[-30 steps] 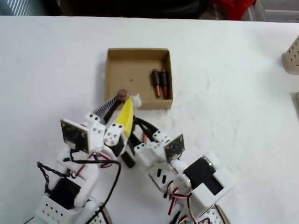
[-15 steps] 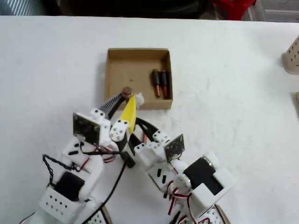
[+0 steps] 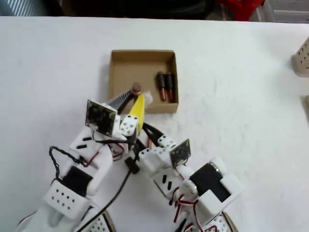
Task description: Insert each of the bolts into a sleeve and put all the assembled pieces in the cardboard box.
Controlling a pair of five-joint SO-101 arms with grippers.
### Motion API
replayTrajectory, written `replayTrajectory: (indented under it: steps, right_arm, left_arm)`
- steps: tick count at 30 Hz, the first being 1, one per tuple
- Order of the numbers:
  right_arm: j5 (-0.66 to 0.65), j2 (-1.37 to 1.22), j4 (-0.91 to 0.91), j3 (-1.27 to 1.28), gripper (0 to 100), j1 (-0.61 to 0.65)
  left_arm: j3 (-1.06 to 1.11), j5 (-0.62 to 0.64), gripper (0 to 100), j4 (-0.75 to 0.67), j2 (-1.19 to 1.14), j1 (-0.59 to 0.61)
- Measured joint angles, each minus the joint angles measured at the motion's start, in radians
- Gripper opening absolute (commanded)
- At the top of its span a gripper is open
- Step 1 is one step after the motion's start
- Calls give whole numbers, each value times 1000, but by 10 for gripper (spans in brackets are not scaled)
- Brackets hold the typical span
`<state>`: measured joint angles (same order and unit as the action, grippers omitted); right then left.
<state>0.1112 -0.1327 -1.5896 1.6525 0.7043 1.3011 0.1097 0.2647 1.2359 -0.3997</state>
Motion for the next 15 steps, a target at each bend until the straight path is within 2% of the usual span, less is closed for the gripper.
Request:
replayTrajectory:
  steps: [5,15]
  right_arm:
    - [0,0,0,0,16,0]
    - [0,0,0,0,16,0]
  left_arm:
    - [57,0,21,-69,0,0]
    - [112,5,21,-92,2,0]
